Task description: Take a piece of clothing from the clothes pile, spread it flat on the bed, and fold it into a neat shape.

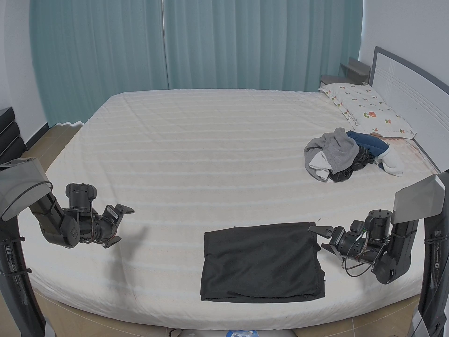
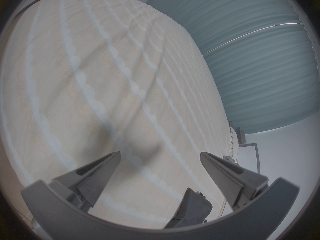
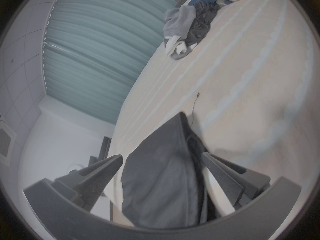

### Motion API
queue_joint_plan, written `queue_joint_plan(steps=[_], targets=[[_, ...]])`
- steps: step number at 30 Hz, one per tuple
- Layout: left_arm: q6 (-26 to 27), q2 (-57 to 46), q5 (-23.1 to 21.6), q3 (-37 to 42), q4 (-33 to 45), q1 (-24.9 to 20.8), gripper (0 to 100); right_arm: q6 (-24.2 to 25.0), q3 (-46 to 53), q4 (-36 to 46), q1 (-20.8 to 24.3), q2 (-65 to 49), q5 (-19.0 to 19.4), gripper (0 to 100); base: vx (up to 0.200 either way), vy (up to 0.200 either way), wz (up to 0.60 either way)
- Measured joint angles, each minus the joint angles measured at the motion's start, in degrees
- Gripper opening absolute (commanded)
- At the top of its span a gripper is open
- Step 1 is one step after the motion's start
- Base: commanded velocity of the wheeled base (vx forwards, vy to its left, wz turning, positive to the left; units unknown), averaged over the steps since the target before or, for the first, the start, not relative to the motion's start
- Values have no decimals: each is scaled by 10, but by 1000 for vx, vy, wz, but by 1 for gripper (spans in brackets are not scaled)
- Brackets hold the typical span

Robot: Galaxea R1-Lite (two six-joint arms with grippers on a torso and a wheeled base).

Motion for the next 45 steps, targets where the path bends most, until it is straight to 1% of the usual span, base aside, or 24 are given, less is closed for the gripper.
queue_joint_plan(steps=[3,8,10,12,18,20,30,35,41,43,44,45], targets=[[0,0,0,0,0,0,100,-15,32,0,-5,-24,51,100,-200,0,0],[0,0,0,0,0,0,100,-75,66,0,-10,-44,81,100,-200,0,0],[0,0,0,0,0,0,100,-92,80,0,-10,-48,99,100,-200,0,0],[0,0,0,0,0,-1,100,-102,88,0,-8,-49,106,100,0,0,0],[0,0,0,0,0,-1,100,-131,95,0,-3,-39,104,100,0,0,0],[0,0,0,0,0,-1,100,-134,93,0,-1,-34,103,100,0,0,0],[0,0,0,0,0,-1,100,-128,59,0,14,-17,79,100,0,0,0],[0,0,0,0,0,-1,100,-125,36,0,19,-6,53,100,0,0,0],[0,2,0,-1,0,-1,100,-120,20,0,25,4,48,100,0,0,0],[0,2,0,-1,0,-1,100,-119,13,0,27,9,40,100,0,0,0],[0,2,0,-1,0,-1,100,-120,12,0,29,11,36,0,0,0,0],[0,2,0,-1,0,-1,100,-120,10,0,30,14,33,0,0,0,0]])
